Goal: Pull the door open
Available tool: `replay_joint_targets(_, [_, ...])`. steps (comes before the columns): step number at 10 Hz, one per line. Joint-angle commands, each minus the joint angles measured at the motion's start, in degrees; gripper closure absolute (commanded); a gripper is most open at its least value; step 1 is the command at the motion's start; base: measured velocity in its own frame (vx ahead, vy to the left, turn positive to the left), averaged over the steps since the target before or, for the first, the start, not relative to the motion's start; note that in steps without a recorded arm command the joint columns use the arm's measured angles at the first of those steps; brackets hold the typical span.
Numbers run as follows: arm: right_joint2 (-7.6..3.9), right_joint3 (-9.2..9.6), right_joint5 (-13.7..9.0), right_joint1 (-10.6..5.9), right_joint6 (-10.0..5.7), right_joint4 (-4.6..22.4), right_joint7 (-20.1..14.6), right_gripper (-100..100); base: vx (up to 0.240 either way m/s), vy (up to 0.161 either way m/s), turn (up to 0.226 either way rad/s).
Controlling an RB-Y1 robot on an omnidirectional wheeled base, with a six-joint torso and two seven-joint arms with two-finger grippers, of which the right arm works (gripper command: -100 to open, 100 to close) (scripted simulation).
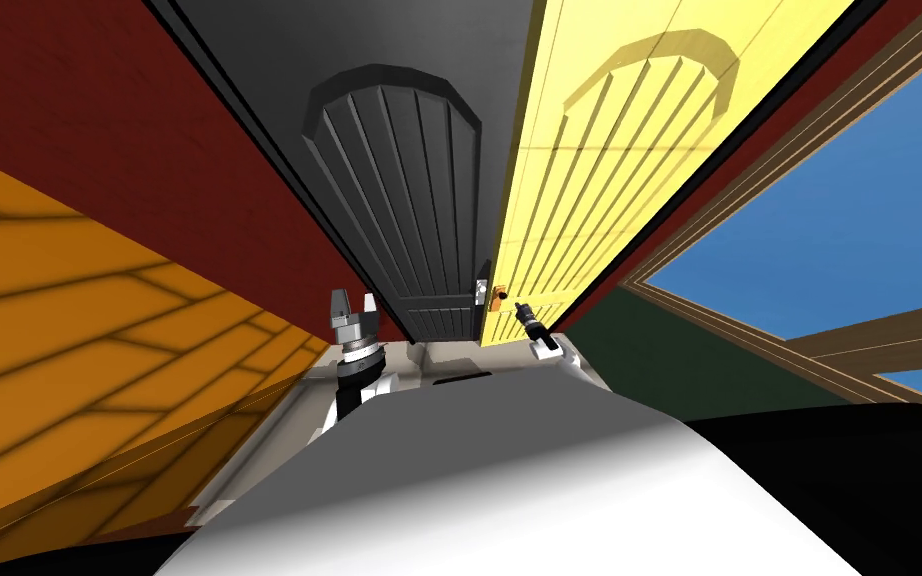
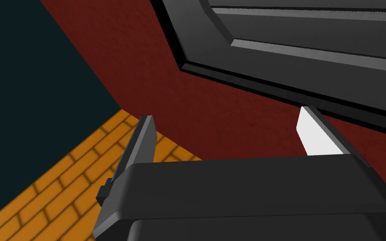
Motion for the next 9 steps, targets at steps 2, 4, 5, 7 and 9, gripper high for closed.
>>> replay_joint_targets(2, [-0.34,1.32,0.0,0.68,-0.33,-1.5,-0.7,-100,-0.171,0.060,0.024])
replay_joint_targets(4, [-0.53,1.50,0.0,0.76,-0.15,-2.0,-0.9,-100,-0.138,0.034,0.015])
replay_joint_targets(5, [-0.51,0.16,-0.1,0.89,0.04,-0.4,-0.4,-100,0.053,-0.068,-0.110])
replay_joint_targets(7, [-0.24,-0.63,-0.1,0.56,0.09,0.8,0.1,-100,0.154,-0.112,-0.053])
replay_joint_targets(9, [0.25,-0.83,0.0,-0.14,0.06,1.3,0.4,-100,0.187,-0.023,0.051])
